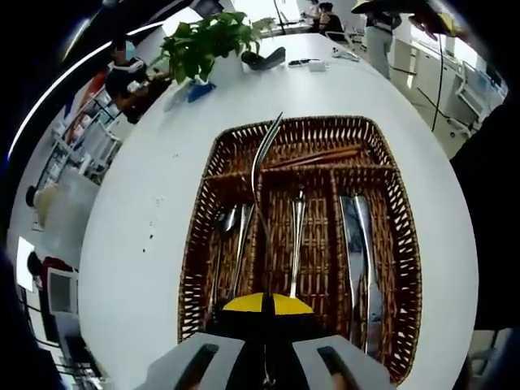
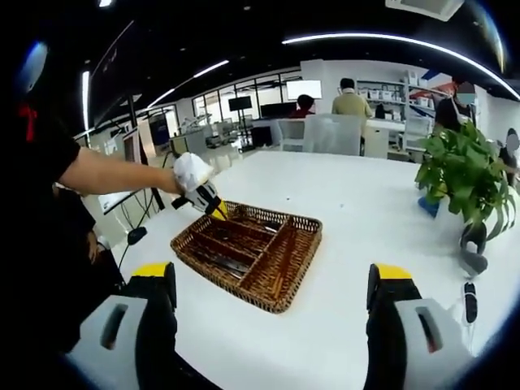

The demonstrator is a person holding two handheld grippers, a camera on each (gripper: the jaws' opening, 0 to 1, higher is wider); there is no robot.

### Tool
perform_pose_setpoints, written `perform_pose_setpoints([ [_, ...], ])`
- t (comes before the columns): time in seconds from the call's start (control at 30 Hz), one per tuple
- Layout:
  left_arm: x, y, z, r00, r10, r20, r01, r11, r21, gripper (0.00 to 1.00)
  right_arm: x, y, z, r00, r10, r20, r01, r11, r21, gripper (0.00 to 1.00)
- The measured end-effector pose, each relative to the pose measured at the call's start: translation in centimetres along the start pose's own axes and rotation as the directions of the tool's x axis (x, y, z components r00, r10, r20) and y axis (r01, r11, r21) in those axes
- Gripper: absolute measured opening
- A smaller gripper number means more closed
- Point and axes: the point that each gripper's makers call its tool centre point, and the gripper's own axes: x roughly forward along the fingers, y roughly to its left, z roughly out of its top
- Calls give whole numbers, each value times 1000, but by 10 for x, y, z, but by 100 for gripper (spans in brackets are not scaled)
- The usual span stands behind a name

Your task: Arrange the knives, forks, and spoons in their matching storage slots by inserting each utensil handle-first until every utensil is classified and aligned in the correct compartment

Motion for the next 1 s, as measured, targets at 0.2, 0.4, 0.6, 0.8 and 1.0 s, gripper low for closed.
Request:
perform_pose_setpoints([
  [0.2,18,-14,-11,998,-48,-37,47,998,-32,0,0,-1,-2,1000,-5,-4,5,1000,6,99],
  [0.4,27,-26,-14,994,-97,-49,95,994,-57,0,-1,-3,-4,1000,-14,-5,14,1000,8,99],
  [0.6,39,-33,-20,991,-101,-92,95,993,-68,0,-1,-5,-6,1000,-21,-5,21,1000,12,99],
  [0.8,43,-39,-18,985,-116,-129,111,993,-46,0,-1,-5,-7,1000,-20,-9,20,1000,14,99],
  [1.0,47,-38,-24,972,-112,-208,102,993,-60,0,-4,-4,-6,1000,-20,-6,20,1000,8,99],
])
